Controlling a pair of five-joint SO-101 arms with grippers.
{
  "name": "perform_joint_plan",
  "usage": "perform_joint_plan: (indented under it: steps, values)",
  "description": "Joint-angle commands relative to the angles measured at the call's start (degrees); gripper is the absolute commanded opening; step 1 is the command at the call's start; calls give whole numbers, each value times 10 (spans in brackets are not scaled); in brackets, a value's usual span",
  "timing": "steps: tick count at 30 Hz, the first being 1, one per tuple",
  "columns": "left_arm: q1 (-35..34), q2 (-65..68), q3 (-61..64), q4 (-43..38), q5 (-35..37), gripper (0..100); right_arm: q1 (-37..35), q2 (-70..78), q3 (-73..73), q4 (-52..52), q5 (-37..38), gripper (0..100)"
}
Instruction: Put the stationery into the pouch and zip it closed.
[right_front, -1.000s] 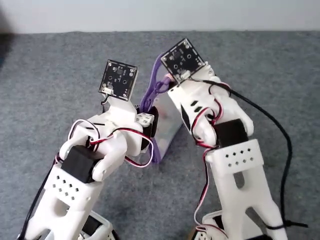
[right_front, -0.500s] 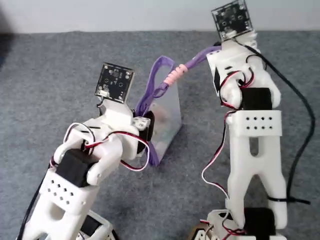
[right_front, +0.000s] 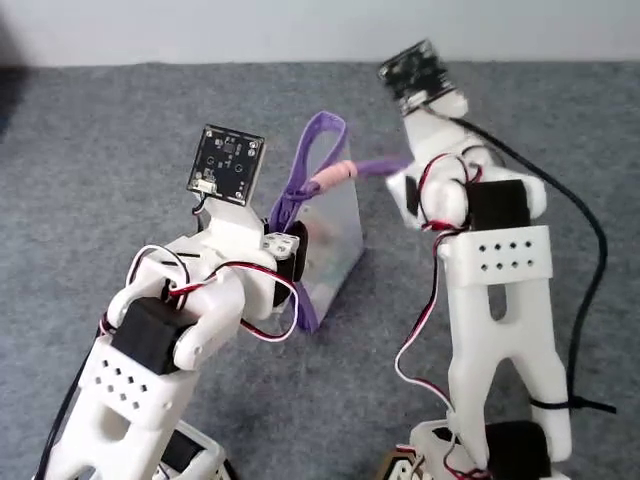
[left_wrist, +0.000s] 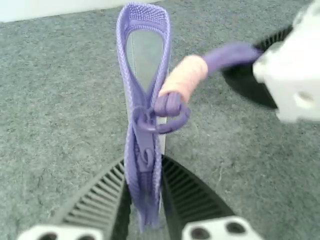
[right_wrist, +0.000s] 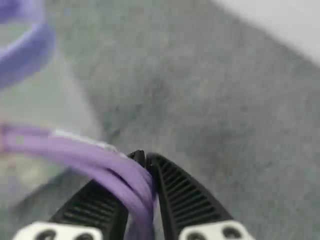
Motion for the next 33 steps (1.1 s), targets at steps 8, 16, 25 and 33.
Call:
perform_joint_plan:
  steps: [8, 16, 25, 33]
  values:
    - [2, -6, -8, 0, -4, 10, -75, -64, -24, 108, 5, 273]
    - [1, -10, -7, 0, -4, 10, -223, -130, -24, 106, -38, 192]
    - [1, -10, -8, 0, -4, 10, -236, -105, -15, 56, -47, 191]
    - [1, -10, -8, 0, -4, 10, -249, -80, -14, 55, -48, 191]
